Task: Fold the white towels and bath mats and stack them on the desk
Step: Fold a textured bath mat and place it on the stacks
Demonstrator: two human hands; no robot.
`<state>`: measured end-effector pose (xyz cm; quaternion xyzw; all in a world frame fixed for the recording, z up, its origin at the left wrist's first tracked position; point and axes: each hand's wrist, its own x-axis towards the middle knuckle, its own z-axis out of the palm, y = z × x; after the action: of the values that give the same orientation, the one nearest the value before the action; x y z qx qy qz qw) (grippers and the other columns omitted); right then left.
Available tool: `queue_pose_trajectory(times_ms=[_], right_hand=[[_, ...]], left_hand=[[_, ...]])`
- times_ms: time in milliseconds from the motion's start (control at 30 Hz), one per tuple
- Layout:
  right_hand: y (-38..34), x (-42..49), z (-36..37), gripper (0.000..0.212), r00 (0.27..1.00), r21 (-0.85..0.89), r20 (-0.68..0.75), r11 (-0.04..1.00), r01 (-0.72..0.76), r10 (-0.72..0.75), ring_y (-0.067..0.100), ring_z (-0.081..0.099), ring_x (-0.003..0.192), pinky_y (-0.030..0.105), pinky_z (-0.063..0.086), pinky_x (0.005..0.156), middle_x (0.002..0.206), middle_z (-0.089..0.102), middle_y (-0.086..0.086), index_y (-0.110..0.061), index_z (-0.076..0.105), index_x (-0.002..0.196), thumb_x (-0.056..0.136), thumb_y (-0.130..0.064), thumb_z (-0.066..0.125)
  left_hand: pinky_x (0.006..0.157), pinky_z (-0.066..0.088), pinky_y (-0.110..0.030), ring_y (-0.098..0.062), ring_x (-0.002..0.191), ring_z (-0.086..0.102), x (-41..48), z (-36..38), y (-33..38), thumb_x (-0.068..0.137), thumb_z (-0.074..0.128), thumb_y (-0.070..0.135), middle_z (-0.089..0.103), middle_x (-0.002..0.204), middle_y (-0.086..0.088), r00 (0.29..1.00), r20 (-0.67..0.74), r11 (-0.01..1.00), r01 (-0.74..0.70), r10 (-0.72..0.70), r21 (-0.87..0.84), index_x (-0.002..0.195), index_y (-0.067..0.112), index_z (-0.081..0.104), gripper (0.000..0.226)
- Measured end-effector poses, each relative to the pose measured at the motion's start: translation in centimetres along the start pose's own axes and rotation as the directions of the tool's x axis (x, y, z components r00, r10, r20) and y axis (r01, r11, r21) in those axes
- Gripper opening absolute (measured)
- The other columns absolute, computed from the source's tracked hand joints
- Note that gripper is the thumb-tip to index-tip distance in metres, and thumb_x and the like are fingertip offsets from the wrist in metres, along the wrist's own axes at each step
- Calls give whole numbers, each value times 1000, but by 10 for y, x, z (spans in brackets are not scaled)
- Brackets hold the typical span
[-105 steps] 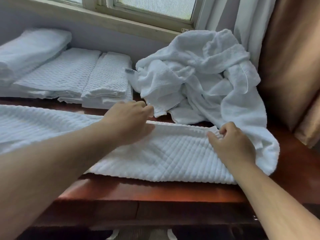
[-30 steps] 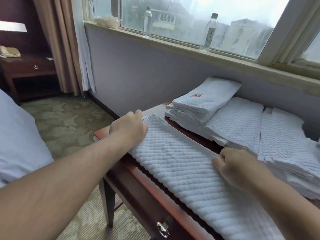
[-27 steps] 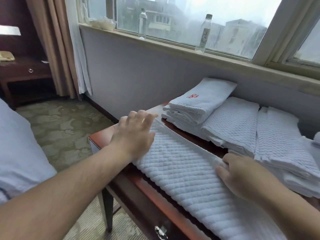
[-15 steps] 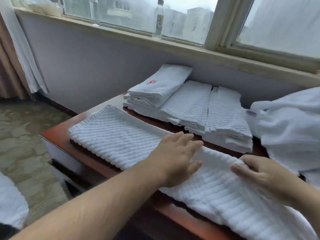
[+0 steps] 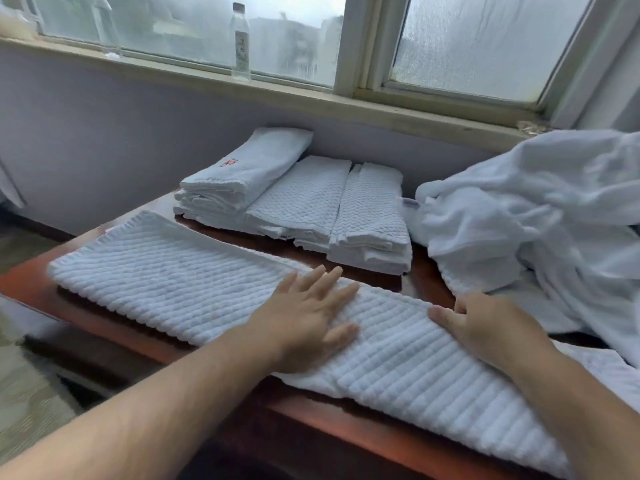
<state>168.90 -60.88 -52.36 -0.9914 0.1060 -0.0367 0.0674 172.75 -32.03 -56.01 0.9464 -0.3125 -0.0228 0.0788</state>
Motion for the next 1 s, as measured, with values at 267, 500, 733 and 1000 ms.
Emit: queue_pose_trajectory(times_ms=[267, 500, 733, 1000], right_hand=[[73, -17, -1, 64, 994, 225, -106, 974, 23, 1, 14, 56, 59, 35, 39, 56, 54, 57, -8, -24, 48, 56, 78, -83, 37], [93, -22, 9, 39, 976, 166, -217, 984, 67, -29, 12, 57, 64, 35, 40, 60, 60, 60, -9, -28, 53, 64, 89, -56, 62], [81, -16, 13, 33, 967, 114, -250, 991, 70, -39, 9, 54, 70, 37, 40, 76, 68, 57, -15, -32, 52, 75, 92, -60, 52], [80, -22, 18, 28, 958, -20, -284, 999, -37, 30, 20, 57, 103, 38, 32, 86, 103, 66, -7, -30, 62, 104, 97, -51, 45]], left_hand=[[124, -10, -46, -11, 153, -10, 9, -2, 20, 101, 14, 62, -2, 169, 8, 996, 30, 994, 85, -83, -63, 159, 38, 6, 64], [125, -2, -44, -10, 152, 7, 18, -9, 34, 88, 39, 78, 15, 165, 16, 998, 48, 998, 40, -38, -54, 157, 41, 16, 81], [123, -11, -51, -11, 151, -20, 15, -16, 20, 54, 32, 103, -16, 166, 14, 956, 253, 984, 165, -145, -61, 158, 38, -7, 128], [122, -14, -52, -17, 152, -20, 25, -4, 40, 103, 17, 57, -16, 167, 1, 970, 154, 980, 195, -188, -31, 160, 31, -6, 66]])
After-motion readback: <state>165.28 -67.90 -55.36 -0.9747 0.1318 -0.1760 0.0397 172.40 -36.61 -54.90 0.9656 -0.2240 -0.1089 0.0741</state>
